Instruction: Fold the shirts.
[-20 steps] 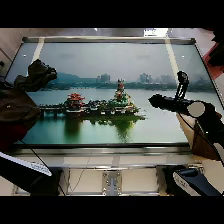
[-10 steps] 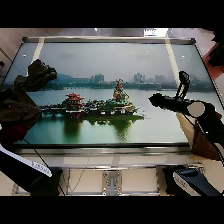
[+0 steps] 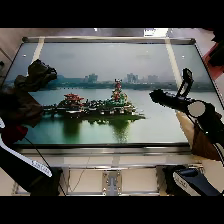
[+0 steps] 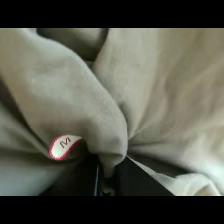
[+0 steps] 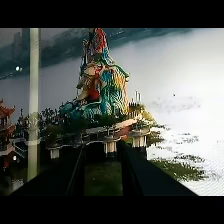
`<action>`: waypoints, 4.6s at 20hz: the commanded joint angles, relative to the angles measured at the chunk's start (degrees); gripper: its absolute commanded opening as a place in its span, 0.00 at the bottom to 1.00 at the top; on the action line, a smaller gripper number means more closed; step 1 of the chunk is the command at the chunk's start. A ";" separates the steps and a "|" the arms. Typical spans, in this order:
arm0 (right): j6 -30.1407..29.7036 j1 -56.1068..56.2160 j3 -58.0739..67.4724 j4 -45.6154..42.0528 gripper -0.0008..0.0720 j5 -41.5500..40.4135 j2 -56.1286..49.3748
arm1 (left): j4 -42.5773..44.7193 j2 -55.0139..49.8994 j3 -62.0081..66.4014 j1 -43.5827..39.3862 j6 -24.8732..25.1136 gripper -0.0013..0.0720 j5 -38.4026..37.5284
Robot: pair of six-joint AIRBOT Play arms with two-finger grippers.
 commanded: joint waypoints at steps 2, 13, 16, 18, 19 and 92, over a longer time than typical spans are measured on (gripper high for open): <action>-0.31 -0.02 1.49 -0.79 0.38 -3.76 0.02 | -38.01 0.09 0.87 -0.52 5.38 0.04 -5.01; -0.24 -0.07 15.82 -27.23 0.38 -4.98 0.02 | -66.49 7.69 0.90 -40.94 16.76 0.04 -7.89; -0.22 -0.04 15.78 -30.80 0.38 -2.45 0.00 | -50.71 7.69 0.90 -51.78 17.73 0.04 -3.41; -0.24 -0.04 15.76 -30.97 0.38 0.17 -0.04 | -30.58 7.61 0.90 -56.33 11.21 0.04 1.33; -0.24 -0.04 15.76 -30.97 0.38 1.31 -0.15 | -21.73 7.61 0.90 -57.94 8.98 0.11 2.84; -21.38 -5.97 22.49 19.32 0.05 11.74 -34.01 | -19.28 -3.69 3.98 -55.78 12.22 0.04 24.35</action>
